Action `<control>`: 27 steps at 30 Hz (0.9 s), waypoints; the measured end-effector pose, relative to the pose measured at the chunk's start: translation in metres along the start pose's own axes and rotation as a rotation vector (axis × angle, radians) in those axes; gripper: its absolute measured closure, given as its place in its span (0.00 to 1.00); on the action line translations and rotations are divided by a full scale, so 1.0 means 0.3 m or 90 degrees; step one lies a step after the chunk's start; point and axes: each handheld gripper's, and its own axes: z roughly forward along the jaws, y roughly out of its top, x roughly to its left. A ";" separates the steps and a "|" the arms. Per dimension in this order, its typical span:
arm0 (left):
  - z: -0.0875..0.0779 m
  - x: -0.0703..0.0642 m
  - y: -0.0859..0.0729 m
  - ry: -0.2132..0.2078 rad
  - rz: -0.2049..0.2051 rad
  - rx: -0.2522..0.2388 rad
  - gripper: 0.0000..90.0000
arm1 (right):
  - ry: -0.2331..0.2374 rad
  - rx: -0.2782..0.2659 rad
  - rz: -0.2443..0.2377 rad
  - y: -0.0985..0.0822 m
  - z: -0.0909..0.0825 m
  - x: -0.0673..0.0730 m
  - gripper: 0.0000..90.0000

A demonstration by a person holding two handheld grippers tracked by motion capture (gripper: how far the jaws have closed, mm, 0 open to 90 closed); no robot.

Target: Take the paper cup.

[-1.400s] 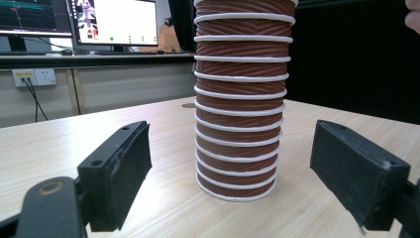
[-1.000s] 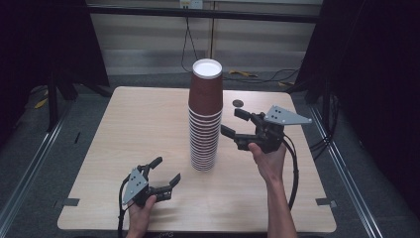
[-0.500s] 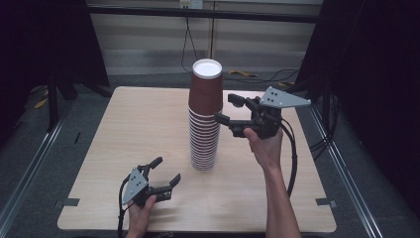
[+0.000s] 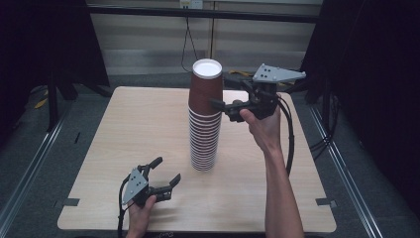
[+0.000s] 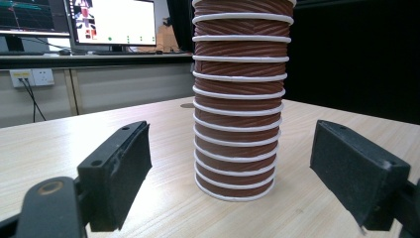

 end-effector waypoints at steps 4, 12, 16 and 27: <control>0.000 0.000 0.000 -0.001 0.000 0.000 0.17 | -0.001 0.017 -0.008 0.029 0.019 -0.001 0.17; 0.000 0.000 0.000 -0.003 0.000 0.000 0.18 | 0.005 0.054 -0.012 0.077 0.062 -0.006 0.15; 0.000 0.001 0.000 -0.004 0.000 0.000 0.18 | 0.012 0.062 -0.005 0.084 0.077 -0.018 0.15; 0.000 0.001 0.000 -0.005 -0.001 0.001 0.18 | 0.013 0.085 -0.007 0.113 0.110 -0.025 0.16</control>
